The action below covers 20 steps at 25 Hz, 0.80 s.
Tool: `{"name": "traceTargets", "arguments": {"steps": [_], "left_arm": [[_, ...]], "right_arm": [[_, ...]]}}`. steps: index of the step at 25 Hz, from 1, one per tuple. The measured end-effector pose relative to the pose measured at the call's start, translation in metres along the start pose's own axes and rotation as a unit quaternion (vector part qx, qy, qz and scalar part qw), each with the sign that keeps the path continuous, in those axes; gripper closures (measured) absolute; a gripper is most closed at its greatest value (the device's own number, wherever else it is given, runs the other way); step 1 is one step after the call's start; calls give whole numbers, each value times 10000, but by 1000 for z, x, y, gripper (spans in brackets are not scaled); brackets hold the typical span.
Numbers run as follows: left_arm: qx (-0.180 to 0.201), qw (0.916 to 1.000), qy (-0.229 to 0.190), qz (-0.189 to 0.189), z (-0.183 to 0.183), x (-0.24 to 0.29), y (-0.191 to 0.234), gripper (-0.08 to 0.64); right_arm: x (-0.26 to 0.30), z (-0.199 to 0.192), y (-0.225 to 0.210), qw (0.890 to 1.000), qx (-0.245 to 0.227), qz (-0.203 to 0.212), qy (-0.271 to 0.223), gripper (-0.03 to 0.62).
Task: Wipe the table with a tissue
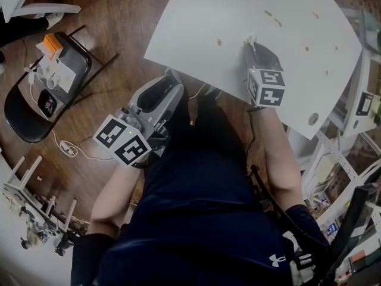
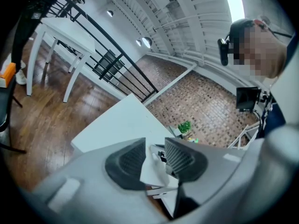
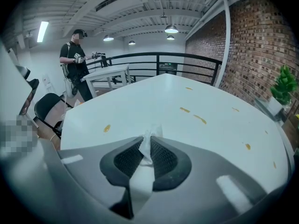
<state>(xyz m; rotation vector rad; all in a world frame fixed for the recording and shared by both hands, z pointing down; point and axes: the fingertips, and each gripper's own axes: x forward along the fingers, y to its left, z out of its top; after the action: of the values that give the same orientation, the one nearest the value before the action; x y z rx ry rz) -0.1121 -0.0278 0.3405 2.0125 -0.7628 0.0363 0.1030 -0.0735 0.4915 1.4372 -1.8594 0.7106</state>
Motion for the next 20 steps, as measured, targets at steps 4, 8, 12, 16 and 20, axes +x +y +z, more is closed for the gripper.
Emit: {"name": "traceTargets", "arguments": {"steps": [4,8,12,16,20], "left_arm": [[-18,10000,-24,20,3,-1,4,433],[-38,10000,-41,46,4,-2,6,433],[-43,10000,-56,50,4,-2,7,433],[-52,10000,-49,46,4,-1,8,434],[155,9999,41,22,3,3,6,433]], "right_arm": [[7,8,5,10000,-81,34,-9,543],[12,14,10,9998,-185,110,28,545],[13,16,13,9997,-63,224,51,545],[7,31,28,9983,139,542,-155,544],[-7,53,50,9914,219,1137,-614,543]]}}
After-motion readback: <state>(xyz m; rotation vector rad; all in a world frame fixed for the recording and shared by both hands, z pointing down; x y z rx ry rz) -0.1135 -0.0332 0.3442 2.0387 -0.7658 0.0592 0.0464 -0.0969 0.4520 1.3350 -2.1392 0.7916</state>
